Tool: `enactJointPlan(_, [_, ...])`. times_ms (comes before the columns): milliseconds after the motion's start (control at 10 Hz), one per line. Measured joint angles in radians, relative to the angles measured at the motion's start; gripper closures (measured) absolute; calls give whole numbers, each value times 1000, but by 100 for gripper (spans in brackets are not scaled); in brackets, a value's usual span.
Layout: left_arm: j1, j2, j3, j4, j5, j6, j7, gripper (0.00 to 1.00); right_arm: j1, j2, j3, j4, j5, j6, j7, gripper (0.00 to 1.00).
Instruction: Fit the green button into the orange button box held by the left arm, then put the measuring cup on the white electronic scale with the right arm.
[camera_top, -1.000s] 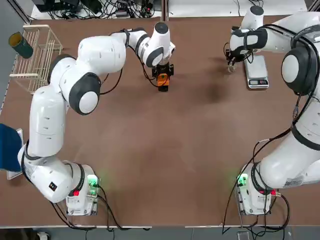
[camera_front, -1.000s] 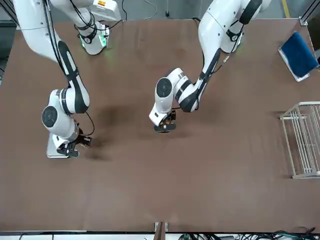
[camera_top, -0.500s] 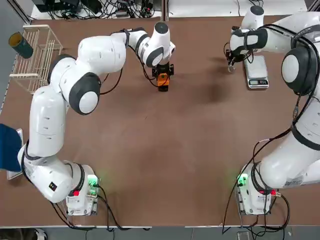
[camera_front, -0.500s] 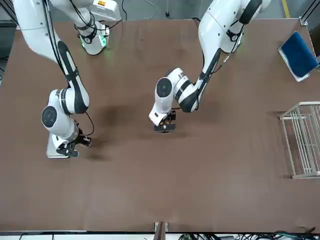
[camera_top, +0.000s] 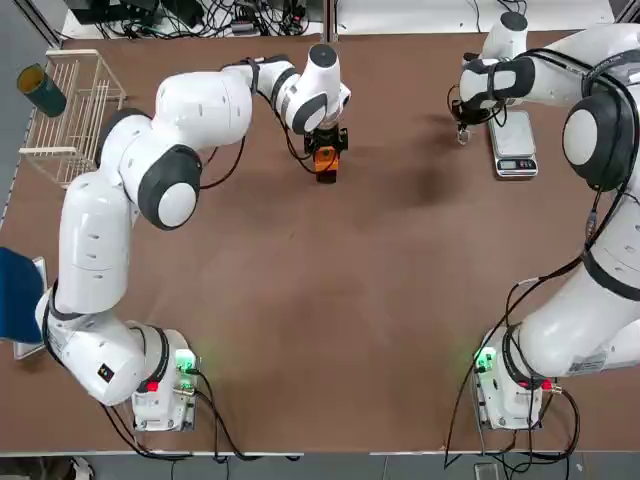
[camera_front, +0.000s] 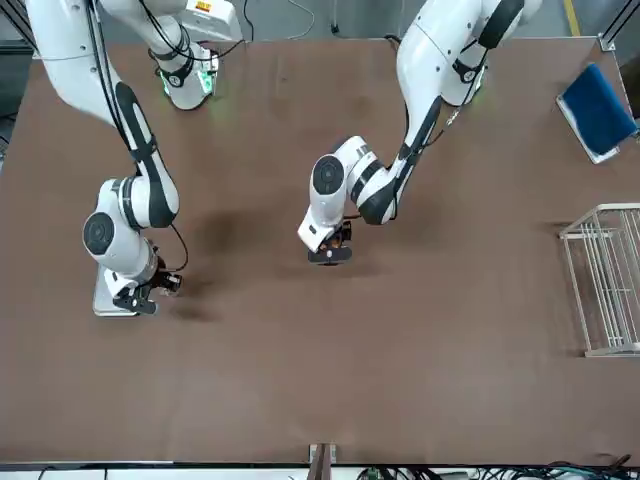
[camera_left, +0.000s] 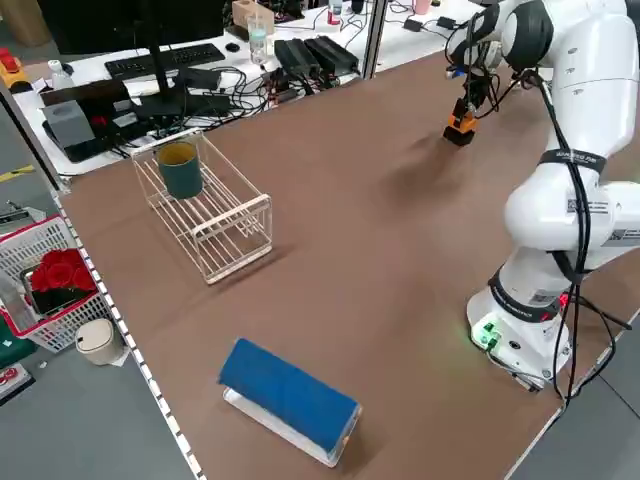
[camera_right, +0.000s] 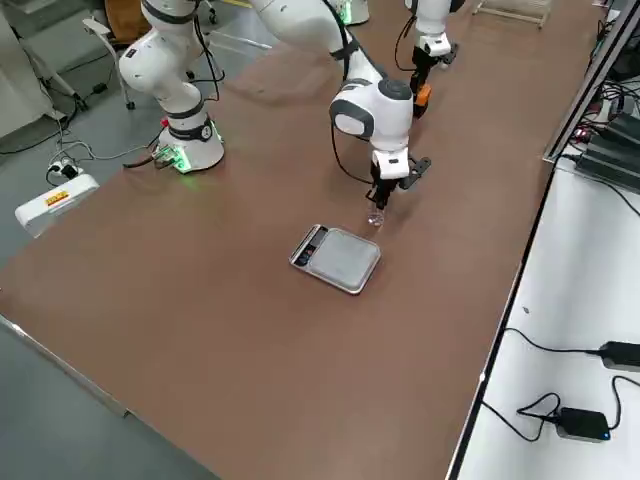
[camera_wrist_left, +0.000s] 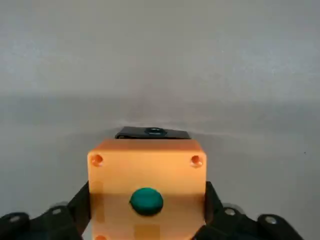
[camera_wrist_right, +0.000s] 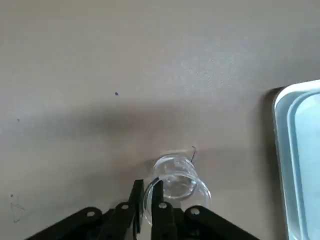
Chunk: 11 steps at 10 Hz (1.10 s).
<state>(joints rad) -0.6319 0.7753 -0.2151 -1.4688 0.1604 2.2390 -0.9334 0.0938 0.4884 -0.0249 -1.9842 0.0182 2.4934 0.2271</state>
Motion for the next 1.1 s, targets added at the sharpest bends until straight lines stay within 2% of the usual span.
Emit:
enactJointPlan(100, [0, 0, 0, 1, 0, 0, 0, 0, 0, 0, 0, 0, 0, 0, 0, 89])
enactJointPlan(500, [0, 0, 0, 2, 1, 1, 0, 0, 1, -2, -1, 2, 0, -3, 0, 93])
enactJointPlan(1100, [5, -10, 2, 24, 1, 3, 8, 1, 5, -2, 1, 12, 0, -21, 0, 93])
